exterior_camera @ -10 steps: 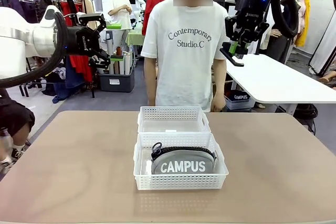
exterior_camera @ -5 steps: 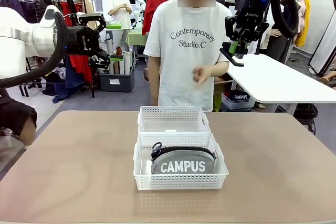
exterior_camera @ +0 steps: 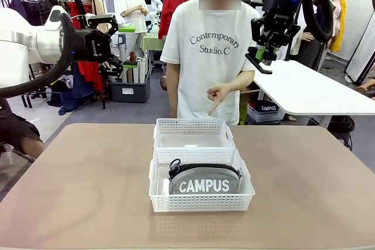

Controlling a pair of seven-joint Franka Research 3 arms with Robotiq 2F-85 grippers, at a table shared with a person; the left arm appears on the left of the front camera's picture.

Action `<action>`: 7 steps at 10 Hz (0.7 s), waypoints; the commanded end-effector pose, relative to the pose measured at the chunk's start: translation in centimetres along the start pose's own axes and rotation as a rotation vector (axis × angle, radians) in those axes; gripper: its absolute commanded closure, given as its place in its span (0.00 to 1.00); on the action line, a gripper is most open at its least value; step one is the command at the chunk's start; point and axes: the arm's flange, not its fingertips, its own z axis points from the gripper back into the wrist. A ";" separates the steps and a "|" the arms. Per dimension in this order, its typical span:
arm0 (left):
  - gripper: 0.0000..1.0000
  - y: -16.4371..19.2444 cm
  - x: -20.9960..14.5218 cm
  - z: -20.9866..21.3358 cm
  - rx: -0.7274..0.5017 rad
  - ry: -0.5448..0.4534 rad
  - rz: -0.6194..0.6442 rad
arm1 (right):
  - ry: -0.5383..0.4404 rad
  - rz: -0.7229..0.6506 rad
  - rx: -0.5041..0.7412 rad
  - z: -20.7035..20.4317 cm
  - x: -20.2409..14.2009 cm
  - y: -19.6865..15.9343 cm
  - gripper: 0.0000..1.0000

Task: Distribute items into two baskets.
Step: Place the picked Stapler into the Organizing basket as instructed by the person.

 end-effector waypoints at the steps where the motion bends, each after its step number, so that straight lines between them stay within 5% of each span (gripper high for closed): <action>1: 0.00 -0.3 -0.1 0.0 -0.013 -0.004 0.006 | -0.003 0.001 0.000 0.2 -0.2 0.1 1.00; 7: 0.00 -0.3 -0.1 0.0 -0.013 -0.004 0.006 | -0.003 0.001 0.000 0.2 -0.2 0.1 1.00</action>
